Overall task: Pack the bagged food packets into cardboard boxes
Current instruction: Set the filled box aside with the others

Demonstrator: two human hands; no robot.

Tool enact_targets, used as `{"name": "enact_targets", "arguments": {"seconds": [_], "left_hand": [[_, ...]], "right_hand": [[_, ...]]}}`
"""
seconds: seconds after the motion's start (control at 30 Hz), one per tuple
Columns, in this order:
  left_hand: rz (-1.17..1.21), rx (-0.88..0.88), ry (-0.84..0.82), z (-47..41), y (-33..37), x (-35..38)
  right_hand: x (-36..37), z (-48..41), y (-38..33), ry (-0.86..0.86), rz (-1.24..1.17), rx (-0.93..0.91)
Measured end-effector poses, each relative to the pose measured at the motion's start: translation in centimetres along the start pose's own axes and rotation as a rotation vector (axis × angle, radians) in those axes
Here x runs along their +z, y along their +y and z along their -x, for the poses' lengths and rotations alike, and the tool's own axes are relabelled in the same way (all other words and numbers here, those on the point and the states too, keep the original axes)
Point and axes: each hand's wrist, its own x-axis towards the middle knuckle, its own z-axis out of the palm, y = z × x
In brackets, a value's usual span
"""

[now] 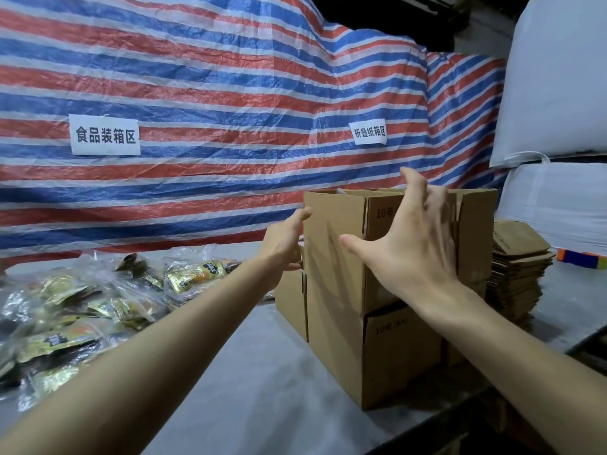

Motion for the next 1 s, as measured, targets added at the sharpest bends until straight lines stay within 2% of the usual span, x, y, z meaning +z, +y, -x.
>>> {"name": "enact_targets", "arguments": {"seconds": [0.13, 0.23, 0.3, 0.47, 0.53, 0.6, 0.7, 0.83, 1.0], "left_hand": [[-0.021, 0.015, 0.004, 1.2, 0.0, -2.0], [-0.041, 0.054, 0.026, 2.4, 0.1, -4.0], [-0.079, 0.127, 0.036, 3.7, -0.1, -6.1], [-0.289, 0.309, 0.07, 8.0, -1.5, -13.8], [-0.515, 0.37, 0.105, 9.8, -2.2, -17.5], [-0.857, 0.382, 0.117, 11.5, -3.2, -21.3], [-1.331, 0.324, 0.15, 13.9, -4.5, -27.7], [-1.579, 0.126, 0.292, 17.3, -5.2, -36.0], [-1.887, -0.141, 0.588, 21.8, -4.1, -45.5]], "right_hand": [[0.1, 0.2, -2.4, 0.008, 0.0, -0.061], [0.4, 0.8, -4.3, 0.077, -0.089, -0.229], [1.1, 1.2, -6.0, 0.052, -0.173, -0.33], [4.9, 3.1, -11.3, -0.265, -0.404, -0.403], [7.0, 4.4, -13.6, -0.387, -0.486, -0.42], [9.3, 6.0, -15.9, -0.496, -0.545, -0.394], [13.1, 8.8, -19.4, -0.655, -0.681, -0.31], [16.9, 12.3, -24.1, -0.786, -0.829, -0.208], [19.3, 14.5, -29.5, -0.876, -0.916, -0.148]]}}
